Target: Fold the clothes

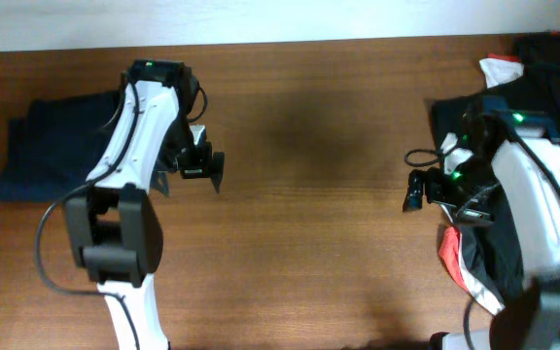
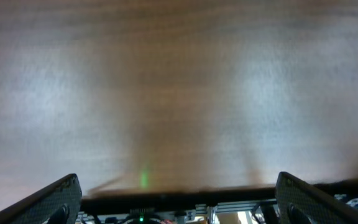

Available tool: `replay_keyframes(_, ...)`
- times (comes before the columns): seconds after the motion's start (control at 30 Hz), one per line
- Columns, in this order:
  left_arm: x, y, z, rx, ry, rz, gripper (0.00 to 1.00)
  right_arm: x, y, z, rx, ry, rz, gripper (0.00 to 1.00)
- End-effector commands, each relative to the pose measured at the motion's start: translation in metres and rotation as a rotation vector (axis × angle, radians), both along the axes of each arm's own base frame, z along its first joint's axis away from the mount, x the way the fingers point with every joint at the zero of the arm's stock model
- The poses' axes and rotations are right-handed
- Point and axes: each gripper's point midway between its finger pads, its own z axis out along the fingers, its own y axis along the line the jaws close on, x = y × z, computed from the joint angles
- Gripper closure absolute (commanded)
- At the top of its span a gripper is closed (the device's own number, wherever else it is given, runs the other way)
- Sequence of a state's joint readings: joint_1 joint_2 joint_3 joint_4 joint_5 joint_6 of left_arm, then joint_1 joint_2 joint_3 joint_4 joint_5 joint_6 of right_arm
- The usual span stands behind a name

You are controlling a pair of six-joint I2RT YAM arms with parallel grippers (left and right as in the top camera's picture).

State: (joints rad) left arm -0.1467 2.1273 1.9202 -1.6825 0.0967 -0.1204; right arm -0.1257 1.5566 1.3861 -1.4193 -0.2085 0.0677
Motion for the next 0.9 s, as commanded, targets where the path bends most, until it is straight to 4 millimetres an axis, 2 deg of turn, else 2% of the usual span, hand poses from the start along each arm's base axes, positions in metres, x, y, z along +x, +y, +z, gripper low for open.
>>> replay_keyframes(0.0, -0.006, 0.007, 0.044, 0.005, -0.199, 0.005, 0.01, -0.002, -0.003, 0.051, -0.044, -0.277, 0.0, 0.01)
replay_keyframes(0.03, -0.006, 0.007, 0.055, -0.006, -0.279, 0.006, 0.01, -0.004, -0.003, 0.064, -0.059, -0.363, -0.001, 0.01)
replay_keyframes(0.07, -0.005, 0.007, 0.06, -0.012, -0.323, 0.007, 0.01, -0.007, -0.004, 0.072, -0.074, -0.417, -0.003, 0.01)
replay_keyframes(0.13, -0.005, 0.007, 0.082, -0.041, -0.517, 0.011, 0.01, -0.019, -0.006, 0.086, -0.112, -0.539, -0.009, 0.01)
replay_keyframes(0.27, -0.016, 0.009, 0.105, -0.075, -0.753, 0.015, 0.01, -0.037, -0.01, 0.09, -0.166, -0.662, -0.024, 0.01)
replay_keyframes(0.4, -0.046, 0.023, 0.123, -0.059, -0.981, 0.056, 0.01, -0.061, -0.012, 0.086, -0.209, -0.78, -0.04, 0.01)
replay_keyframes(0.53, -0.077, 0.041, 0.127, -0.011, -1.168, 0.104, 0.01, -0.076, -0.011, 0.081, -0.219, -0.839, -0.045, 0.01)
replay_keyframes(0.7, -0.092, 0.044, 0.131, -0.025, -1.242, 0.11, 0.01, -0.076, -0.011, 0.08, -0.219, -0.836, -0.044, 0.01)
replay_keyframes(0.87, -0.093, 0.044, 0.132, -0.025, -1.244, 0.111, 0.01, -0.076, -0.011, 0.08, -0.219, -0.836, -0.044, 0.01)
